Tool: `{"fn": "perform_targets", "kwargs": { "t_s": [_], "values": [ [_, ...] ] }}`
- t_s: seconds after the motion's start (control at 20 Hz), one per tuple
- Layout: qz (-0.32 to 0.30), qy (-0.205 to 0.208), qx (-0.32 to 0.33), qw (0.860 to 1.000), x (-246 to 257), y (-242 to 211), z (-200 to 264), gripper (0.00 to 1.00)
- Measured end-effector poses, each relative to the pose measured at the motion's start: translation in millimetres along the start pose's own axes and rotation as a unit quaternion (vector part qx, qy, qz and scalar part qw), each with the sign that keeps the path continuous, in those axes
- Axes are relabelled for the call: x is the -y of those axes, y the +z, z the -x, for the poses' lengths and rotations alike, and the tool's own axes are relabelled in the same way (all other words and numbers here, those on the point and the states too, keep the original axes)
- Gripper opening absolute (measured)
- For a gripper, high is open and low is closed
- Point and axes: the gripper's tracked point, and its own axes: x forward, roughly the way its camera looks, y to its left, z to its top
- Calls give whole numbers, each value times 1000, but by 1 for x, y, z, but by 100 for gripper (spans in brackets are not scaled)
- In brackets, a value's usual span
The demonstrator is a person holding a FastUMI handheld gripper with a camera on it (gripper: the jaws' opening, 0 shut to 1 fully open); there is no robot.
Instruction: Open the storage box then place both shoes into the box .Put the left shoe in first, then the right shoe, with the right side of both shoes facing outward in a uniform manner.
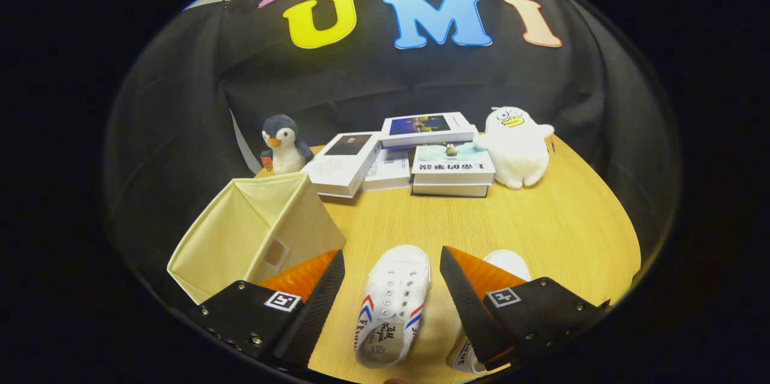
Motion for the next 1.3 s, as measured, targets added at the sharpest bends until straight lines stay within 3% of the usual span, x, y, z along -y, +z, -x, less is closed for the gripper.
{"fn": "perform_targets", "kwargs": {
  "t_s": [0.45,0.75,0.85,0.95,1.05,1.15,1.25,1.3],
  "values": [
    [4,-19,-99,995,25,-70,-32,97],
    [-19,-9,-134,991,25,-93,-44,95],
    [-29,-2,-142,989,22,-96,-46,86],
    [-44,16,-148,988,15,-97,-49,84],
    [-62,20,-154,986,11,-100,-46,61],
    [-62,11,-158,985,15,-101,-48,56],
    [-87,9,-164,983,18,-101,-47,32],
    [-92,10,-170,981,16,-101,-46,33]
  ]
}}
